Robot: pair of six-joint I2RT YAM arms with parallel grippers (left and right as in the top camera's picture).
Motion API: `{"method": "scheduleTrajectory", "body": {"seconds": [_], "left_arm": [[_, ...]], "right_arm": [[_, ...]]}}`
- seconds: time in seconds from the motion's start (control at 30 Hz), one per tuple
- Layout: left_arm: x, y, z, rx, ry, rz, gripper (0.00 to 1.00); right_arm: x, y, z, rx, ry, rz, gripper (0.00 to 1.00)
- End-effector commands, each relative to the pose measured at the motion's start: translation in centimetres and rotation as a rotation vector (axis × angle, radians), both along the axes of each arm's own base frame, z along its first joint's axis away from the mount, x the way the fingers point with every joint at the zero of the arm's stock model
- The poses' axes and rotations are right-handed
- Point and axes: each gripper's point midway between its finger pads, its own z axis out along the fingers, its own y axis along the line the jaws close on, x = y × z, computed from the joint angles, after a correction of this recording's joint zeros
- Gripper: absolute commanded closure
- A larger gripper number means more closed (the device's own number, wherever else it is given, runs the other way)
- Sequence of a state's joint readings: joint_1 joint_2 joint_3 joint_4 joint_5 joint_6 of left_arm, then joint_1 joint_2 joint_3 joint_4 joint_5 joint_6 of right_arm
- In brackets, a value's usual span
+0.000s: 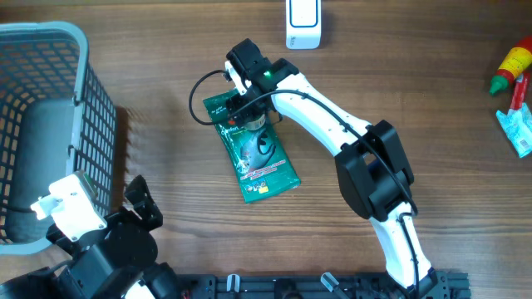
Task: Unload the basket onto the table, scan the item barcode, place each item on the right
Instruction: 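Reach the right gripper to the green-lidded jar and grasp it, then carry the green-lidded jar up to the white scanner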
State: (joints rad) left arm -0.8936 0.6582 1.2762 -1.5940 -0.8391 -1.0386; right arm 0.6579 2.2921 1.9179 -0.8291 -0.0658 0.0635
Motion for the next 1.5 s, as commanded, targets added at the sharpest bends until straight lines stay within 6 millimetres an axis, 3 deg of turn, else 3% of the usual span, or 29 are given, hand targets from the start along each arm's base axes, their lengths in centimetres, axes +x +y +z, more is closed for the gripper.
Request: {"method": "scheduleTrajectory", "body": {"seconds": [0.0, 0.1, 0.17, 0.33, 0.4, 0.53, 0.83, 0.87, 1.03, 1.17, 1.3, 1.33, 1.47], "left_arm": [[0.0, 0.1, 0.0, -0.008, -0.005, 0.016, 0.00], [0.0, 0.1, 0.0, -0.008, -0.005, 0.016, 0.00], [0.0, 0.1, 0.0, -0.008, -0.005, 0.016, 0.00], [0.0, 0.1, 0.0, -0.008, -0.005, 0.016, 0.00], [0.0, 0.1, 0.0, -0.008, -0.005, 0.016, 0.00], [0.0, 0.1, 0.0, -0.008, -0.005, 0.016, 0.00], [0.0, 0.1, 0.0, -0.008, -0.005, 0.016, 0.00], [0.0, 0.1, 0.0, -0.008, -0.005, 0.016, 0.00], [0.0, 0.1, 0.0, -0.008, -0.005, 0.016, 0.00], [0.0, 0.1, 0.0, -0.008, -0.005, 0.016, 0.00], [0.0, 0.1, 0.0, -0.008, -0.005, 0.016, 0.00], [0.0, 0.1, 0.0, -0.008, -0.005, 0.016, 0.00], [0.0, 0.1, 0.0, -0.008, -0.005, 0.016, 0.00]], "right_arm": [[-0.3, 0.0, -1.3, -0.005, 0.035, -0.027, 0.33], [-0.4, -0.4, -0.9, -0.003, 0.053, -0.066, 0.33], [-0.4, -1.2, 0.7, -0.015, 0.069, -0.079, 0.33], [1.1, -4.7, 7.6, 0.028, 0.079, -0.254, 0.36], [1.7, -7.4, 9.6, 0.065, 0.105, -0.401, 0.36], [0.6, -10.9, 10.8, 0.143, 0.275, -0.559, 0.42], [-4.6, -16.2, 11.4, 0.131, 0.600, -0.623, 0.48], [-4.5, -16.1, 11.7, 0.158, 0.596, -0.584, 0.52], [-4.9, -16.0, 14.3, 0.219, 0.554, -0.554, 0.50], [-4.9, -17.4, 15.6, 0.174, 0.466, -0.573, 0.50], [-2.3, -19.3, 15.7, 0.114, 0.309, -0.648, 0.51], [0.1, -19.4, 16.0, 0.130, 0.206, -0.650, 0.50], [5.3, -19.8, 17.7, 0.175, -0.031, -0.670, 0.53]]}}
